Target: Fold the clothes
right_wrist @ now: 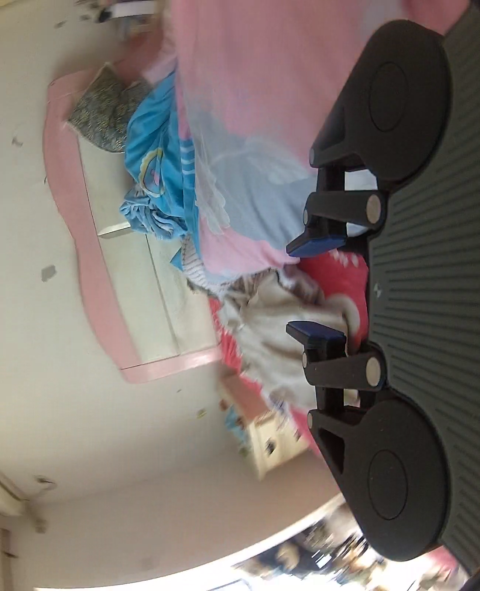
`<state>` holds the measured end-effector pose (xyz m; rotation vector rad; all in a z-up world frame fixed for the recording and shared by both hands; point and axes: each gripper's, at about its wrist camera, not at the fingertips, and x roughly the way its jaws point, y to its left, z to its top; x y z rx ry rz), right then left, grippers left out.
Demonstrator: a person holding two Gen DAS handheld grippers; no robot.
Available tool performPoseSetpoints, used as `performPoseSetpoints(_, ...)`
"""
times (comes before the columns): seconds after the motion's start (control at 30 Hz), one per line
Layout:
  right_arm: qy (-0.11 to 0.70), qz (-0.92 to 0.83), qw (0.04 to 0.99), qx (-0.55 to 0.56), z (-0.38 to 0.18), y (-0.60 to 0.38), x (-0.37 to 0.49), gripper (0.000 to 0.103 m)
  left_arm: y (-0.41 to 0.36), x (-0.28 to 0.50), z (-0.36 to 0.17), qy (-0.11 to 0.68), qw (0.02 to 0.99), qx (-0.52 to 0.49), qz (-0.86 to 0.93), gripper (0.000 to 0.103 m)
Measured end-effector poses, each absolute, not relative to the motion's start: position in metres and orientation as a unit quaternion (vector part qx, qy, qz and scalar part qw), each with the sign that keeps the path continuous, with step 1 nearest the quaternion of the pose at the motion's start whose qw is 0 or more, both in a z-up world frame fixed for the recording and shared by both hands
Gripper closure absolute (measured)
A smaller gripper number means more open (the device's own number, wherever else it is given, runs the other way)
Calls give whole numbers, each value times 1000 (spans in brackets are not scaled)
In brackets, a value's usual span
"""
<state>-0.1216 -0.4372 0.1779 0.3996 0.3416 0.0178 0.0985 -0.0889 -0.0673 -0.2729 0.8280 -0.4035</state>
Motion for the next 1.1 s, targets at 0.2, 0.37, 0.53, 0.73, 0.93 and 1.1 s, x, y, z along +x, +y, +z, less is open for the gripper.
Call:
performPoseSetpoints(0.2,229,118,891,373,193,-447,-191,65,-101,80,-42,386,878,-117,-258,52)
performPoseSetpoints(0.37,380,44,877,292,131,-417,-202,62,-119,56,-36,399,855,-99,-315,51)
performPoseSetpoints(0.53,532,-52,834,133,24,-373,-208,69,-137,21,-40,417,825,-64,-376,51)
performPoseSetpoints(0.73,572,-55,814,84,-20,-353,-212,98,-154,-45,-49,425,771,12,-475,51)
performPoseSetpoints(0.93,572,-81,815,44,-13,-349,-220,102,-164,-92,-63,424,731,65,-531,51)
performPoseSetpoints(1.1,574,-96,810,68,-19,-355,-220,100,-163,-108,-73,436,721,89,-531,52)
